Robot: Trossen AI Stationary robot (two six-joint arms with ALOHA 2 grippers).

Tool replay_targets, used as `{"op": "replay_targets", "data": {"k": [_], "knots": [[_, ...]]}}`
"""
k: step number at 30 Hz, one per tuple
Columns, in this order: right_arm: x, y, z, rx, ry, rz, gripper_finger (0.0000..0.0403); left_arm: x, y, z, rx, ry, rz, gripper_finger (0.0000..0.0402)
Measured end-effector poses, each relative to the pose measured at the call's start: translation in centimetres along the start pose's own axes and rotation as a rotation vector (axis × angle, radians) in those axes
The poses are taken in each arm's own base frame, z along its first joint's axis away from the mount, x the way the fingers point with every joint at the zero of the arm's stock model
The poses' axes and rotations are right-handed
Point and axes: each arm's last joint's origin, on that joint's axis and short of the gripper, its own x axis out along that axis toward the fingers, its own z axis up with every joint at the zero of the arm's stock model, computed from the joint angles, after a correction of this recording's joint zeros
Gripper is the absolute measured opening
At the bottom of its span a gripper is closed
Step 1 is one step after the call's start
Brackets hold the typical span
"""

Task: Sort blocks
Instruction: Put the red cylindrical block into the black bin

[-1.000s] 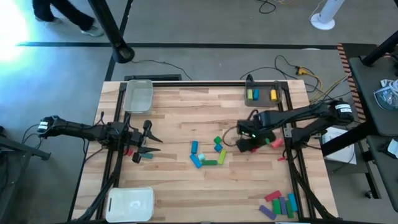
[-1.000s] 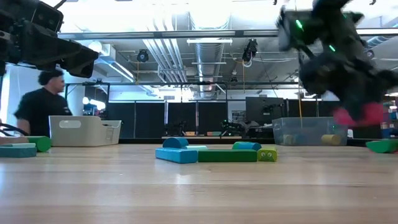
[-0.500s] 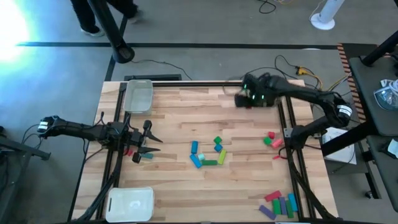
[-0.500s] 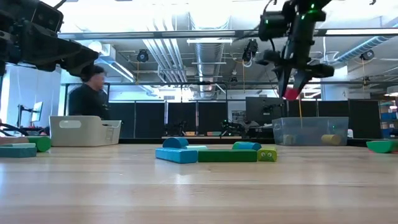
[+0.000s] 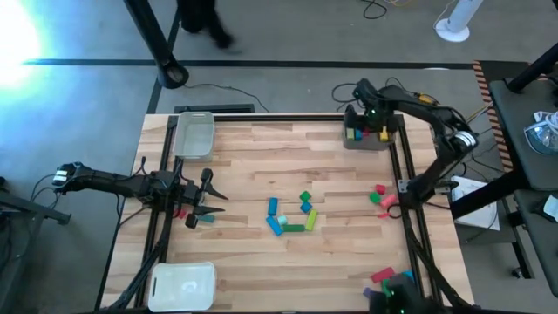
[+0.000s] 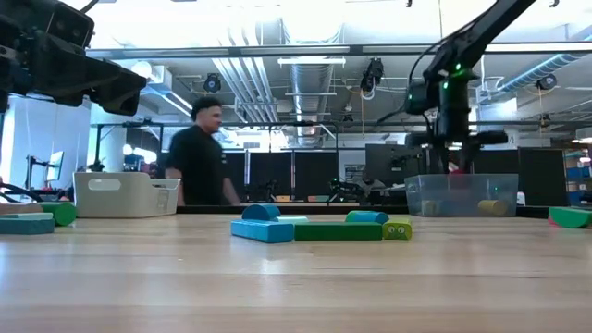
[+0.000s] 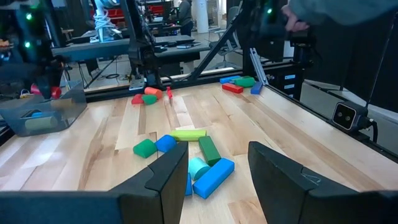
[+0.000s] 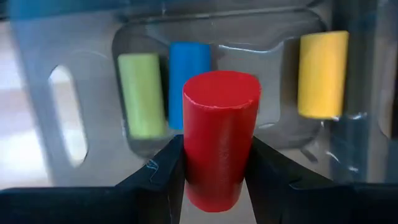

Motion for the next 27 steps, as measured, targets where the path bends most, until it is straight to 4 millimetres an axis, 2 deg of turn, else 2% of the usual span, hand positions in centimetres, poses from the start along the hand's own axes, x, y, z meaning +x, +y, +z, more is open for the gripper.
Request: {"op": "replay_targets", "data": {"k": [4, 10, 23, 27], "knots": [[1.7, 0.0, 1.6, 0.023, 0.015, -0.018, 0.0124, 0.0, 0.0, 0.0, 0.000, 0.000, 0.000, 0.0154], [2.7, -0.6, 3.4, 0.026, 0.028, -0.074, 0.0124, 0.0, 0.0, 0.0, 0.000, 0.000, 0.000, 0.0154], [6.0, -0.8, 3.8, 0.019, 0.119, -0.139, 0.0127, 0.0, 0.0, 0.0, 0.000, 0.000, 0.000, 0.0154], [6.4, -0.7, 3.8, 0.013, 0.127, -0.145, 0.0145, 0.0, 0.0, 0.0, 0.000, 0.000, 0.000, 0.0154]]}}
